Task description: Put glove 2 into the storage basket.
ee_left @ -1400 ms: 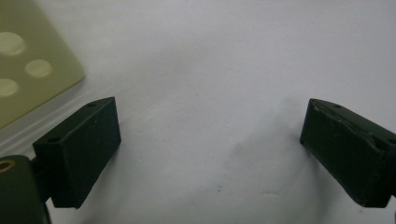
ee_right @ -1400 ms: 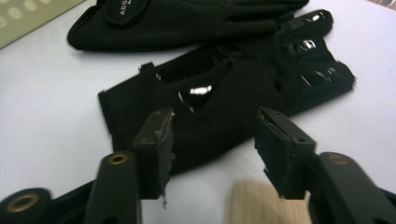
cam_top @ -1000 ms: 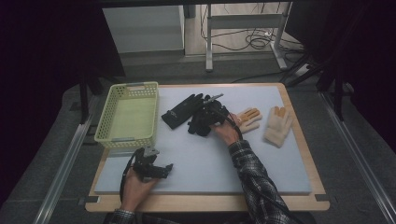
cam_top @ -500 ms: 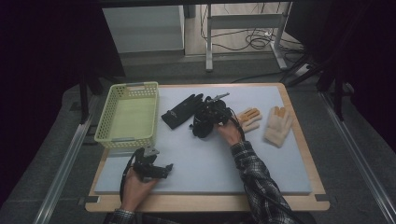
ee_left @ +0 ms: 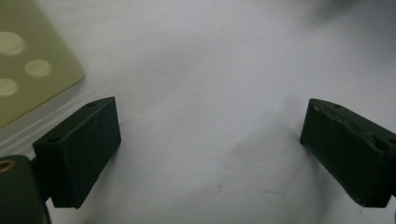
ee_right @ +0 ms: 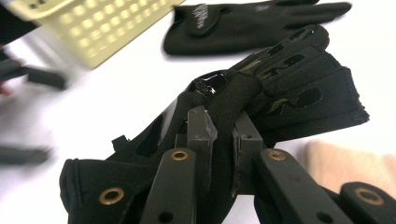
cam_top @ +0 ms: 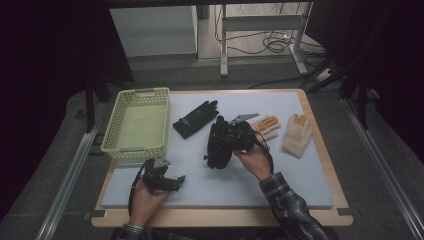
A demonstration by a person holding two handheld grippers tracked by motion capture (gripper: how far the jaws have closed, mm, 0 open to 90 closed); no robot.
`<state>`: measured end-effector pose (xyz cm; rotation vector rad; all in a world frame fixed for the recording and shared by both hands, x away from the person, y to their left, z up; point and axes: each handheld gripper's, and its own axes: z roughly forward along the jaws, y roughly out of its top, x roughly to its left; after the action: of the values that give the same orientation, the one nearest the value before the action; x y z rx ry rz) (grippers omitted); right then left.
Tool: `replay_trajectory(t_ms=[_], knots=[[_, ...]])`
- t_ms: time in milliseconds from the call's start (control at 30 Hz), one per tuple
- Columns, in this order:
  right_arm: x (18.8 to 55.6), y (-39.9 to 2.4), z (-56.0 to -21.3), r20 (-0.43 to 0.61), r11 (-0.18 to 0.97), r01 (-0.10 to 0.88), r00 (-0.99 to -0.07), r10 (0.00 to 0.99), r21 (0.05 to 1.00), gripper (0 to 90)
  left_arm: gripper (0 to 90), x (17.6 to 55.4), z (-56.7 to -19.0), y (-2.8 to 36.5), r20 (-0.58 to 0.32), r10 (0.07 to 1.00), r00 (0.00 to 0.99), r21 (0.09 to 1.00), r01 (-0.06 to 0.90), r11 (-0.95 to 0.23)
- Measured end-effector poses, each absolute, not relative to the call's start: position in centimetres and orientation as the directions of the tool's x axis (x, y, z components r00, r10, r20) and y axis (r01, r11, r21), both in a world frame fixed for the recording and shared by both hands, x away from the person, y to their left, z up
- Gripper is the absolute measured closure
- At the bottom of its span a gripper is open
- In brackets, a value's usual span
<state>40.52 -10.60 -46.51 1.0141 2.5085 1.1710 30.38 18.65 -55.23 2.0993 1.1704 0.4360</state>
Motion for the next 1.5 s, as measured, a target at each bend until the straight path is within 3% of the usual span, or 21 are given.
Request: replay_trajectory(t_ms=[333, 400, 467, 500, 533, 600, 700, 1067, 1267, 1500], knots=[[34.9, -13.1, -49.5, 0.104, 0.462, 0.515, -0.741, 0.664, 0.722, 78.3, 5.5, 30.4, -55.2, 18.6, -0.037, 0.842, 0.538, 0.705, 0.612, -0.360], [34.3, -13.4, -50.6, 0.064, 0.491, 0.508, -0.738, 0.672, 0.708, 71.4, 5.5, 30.4, -55.2, 18.6, -0.037, 0.842, 0.538, 0.705, 0.612, -0.360], [34.2, -13.8, -51.4, 0.035, 0.515, 0.505, -0.736, 0.676, 0.693, 56.3, 5.6, 30.4, -55.2, 18.6, -0.037, 0.842, 0.538, 0.705, 0.611, -0.360], [34.2, -13.8, -51.4, 0.035, 0.515, 0.505, -0.736, 0.676, 0.693, 56.3, 5.6, 30.4, -55.2, 18.6, -0.037, 0.842, 0.538, 0.705, 0.611, -0.360], [34.4, -14.4, -51.2, 0.045, 0.502, 0.504, -0.736, 0.676, 0.702, 46.0, 5.5, 30.4, -55.2, 18.6, -0.037, 0.842, 0.538, 0.705, 0.611, -0.359], [34.9, -14.9, -50.4, 0.078, 0.471, 0.508, -0.735, 0.674, 0.721, 39.3, 5.5, 30.4, -55.2, 18.6, -0.038, 0.842, 0.538, 0.705, 0.612, -0.359], [36.0, -14.8, -49.2, 0.073, 0.456, 0.483, -0.743, 0.666, 0.747, 36.6, 5.6, 30.4, -55.2, 18.6, -0.037, 0.842, 0.538, 0.704, 0.612, -0.360], [42.7, -9.0, -48.8, 0.074, 0.496, 0.458, -0.785, 0.615, 0.738, 38.4, 5.6, 30.4, -55.2, 18.7, -0.037, 0.841, 0.540, 0.705, 0.611, -0.361], [45.7, -5.5, -49.3, 0.039, 0.527, 0.447, -0.788, 0.615, 0.723, 48.6, 5.7, 30.4, -55.2, 18.7, -0.037, 0.841, 0.540, 0.705, 0.610, -0.361], [49.3, -4.9, -50.4, 0.046, 0.501, 0.489, -0.747, 0.664, 0.714, 60.0, 5.7, 30.4, -55.2, 18.7, -0.039, 0.841, 0.539, 0.706, 0.611, -0.359]])
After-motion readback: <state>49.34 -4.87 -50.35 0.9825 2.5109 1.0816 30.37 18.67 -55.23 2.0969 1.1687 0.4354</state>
